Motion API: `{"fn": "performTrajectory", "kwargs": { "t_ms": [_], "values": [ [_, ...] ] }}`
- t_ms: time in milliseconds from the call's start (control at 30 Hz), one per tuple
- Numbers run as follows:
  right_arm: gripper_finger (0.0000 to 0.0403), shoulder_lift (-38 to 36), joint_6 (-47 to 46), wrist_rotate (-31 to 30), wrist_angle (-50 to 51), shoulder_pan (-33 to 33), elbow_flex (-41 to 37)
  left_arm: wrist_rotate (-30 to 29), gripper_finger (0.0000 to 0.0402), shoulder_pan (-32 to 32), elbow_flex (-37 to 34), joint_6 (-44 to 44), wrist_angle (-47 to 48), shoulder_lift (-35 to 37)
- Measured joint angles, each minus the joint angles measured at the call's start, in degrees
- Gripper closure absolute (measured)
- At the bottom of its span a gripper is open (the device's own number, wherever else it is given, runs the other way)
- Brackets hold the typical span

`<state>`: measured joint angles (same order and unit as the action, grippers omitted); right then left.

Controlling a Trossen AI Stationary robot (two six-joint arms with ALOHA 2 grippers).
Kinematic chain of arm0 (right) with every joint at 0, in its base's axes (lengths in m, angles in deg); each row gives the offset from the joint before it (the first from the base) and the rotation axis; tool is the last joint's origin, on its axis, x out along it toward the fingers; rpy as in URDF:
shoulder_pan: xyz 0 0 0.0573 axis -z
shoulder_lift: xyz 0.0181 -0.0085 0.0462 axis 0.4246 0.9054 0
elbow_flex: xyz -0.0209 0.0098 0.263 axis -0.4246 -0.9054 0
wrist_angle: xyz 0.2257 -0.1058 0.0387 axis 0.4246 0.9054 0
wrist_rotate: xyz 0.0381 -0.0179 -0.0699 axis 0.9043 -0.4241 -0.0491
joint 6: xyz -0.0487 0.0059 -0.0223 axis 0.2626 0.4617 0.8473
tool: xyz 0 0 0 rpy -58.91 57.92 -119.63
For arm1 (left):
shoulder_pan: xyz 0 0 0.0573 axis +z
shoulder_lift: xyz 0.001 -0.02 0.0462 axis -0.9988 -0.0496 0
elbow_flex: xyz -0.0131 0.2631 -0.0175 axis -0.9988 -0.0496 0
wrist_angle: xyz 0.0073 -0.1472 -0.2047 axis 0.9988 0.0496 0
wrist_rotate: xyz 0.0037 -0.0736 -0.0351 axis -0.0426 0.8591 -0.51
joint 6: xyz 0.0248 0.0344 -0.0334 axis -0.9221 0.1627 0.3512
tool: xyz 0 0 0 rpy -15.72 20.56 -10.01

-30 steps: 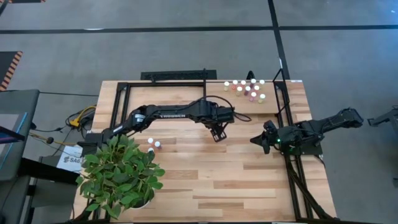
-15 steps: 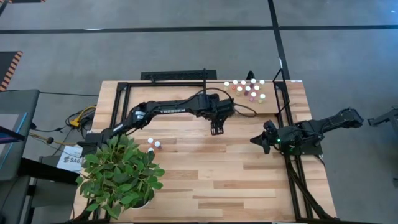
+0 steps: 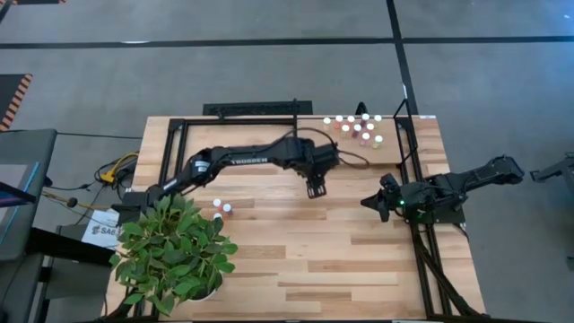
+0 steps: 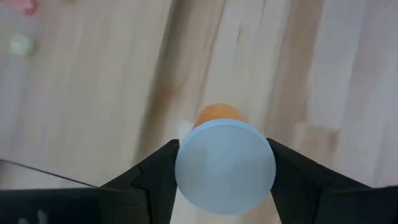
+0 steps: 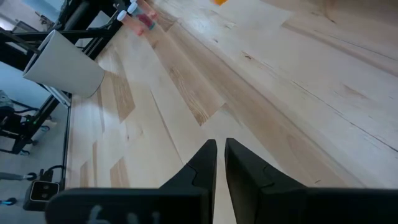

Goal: Pick and place medicine bottles onto shelf by color
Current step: Move the orange pill bottle to the center of the table

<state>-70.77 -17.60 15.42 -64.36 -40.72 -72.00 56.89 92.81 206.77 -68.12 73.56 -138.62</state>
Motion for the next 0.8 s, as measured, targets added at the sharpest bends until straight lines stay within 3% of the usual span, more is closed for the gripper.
{"fn": "performTrajectory", "kwargs": {
  "t_ms": [167, 533, 800],
  "values": [
    [0.0347, 0.0, 0.0, 0.0, 0.0, 0.0, 0.0, -2.2, 0.0207, -2.8, -0.2, 13.0, 1.7, 0.0],
    [0.0347, 0.0, 0.0, 0.0, 0.0, 0.0, 0.0, 4.6, 0.0207, -0.3, -4.4, 37.8, 13.4, -0.4],
    [0.0347, 0.0, 0.0, 0.0, 0.0, 0.0, 0.0, 7.3, 0.0207, 2.5, -12.7, 44.7, 11.7, -0.3]
  ]
}}
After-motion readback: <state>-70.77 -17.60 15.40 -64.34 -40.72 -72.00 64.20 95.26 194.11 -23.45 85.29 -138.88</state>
